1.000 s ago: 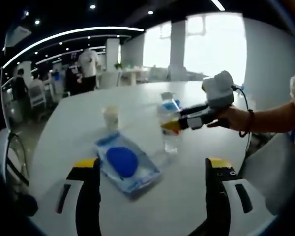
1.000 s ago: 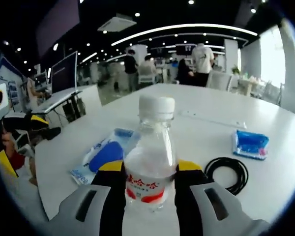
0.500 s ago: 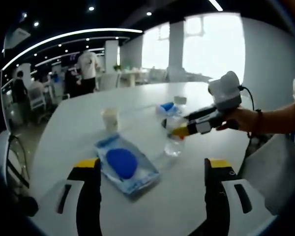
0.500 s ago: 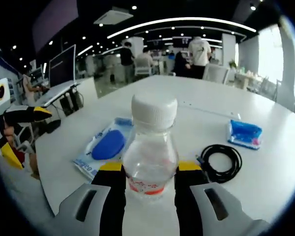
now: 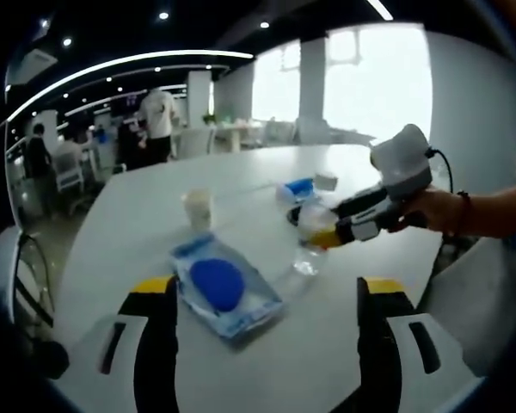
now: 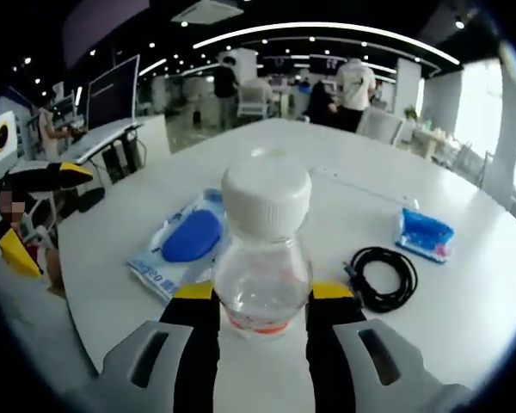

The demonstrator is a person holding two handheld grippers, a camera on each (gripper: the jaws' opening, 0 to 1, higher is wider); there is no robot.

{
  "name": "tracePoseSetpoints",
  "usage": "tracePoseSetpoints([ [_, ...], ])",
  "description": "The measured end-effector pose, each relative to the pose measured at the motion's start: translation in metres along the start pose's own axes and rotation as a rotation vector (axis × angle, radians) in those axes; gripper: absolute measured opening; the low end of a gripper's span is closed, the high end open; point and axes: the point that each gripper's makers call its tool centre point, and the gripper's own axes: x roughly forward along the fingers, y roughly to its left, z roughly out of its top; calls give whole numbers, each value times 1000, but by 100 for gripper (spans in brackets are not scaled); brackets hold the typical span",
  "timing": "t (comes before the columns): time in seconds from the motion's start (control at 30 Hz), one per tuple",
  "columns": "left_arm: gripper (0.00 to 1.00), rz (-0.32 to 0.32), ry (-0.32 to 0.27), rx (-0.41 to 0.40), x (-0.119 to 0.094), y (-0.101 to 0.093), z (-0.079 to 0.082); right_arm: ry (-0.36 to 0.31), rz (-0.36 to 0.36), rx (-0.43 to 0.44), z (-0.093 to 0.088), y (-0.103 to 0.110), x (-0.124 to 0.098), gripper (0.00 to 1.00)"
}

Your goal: Arrange the tabletop items into an orderly group along one side of the table until the central work area is clear of visible clutter.

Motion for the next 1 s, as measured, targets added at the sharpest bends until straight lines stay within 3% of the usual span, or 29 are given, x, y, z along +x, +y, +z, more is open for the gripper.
tracePoseSetpoints([
  [0.07,83,2,5,6,0,0,-1,10,22,-15,0,0,0,39],
  [0.13,83,2,6,7,1,0,0,2,16,82,1,-1,0,39],
  [0.17,83,1,6,7,1,0,0,-6,37,85,3,1,0,40],
  [0.43,84,1,4,4,2,1,0,-36,49,114,12,1,-6,64],
  [0.9,85,-15,-2,5,4,-3,1,-131,210,154,29,16,-43,98],
  [1.0,85,-18,-6,-1,3,-3,1,-143,219,138,30,15,-52,99],
])
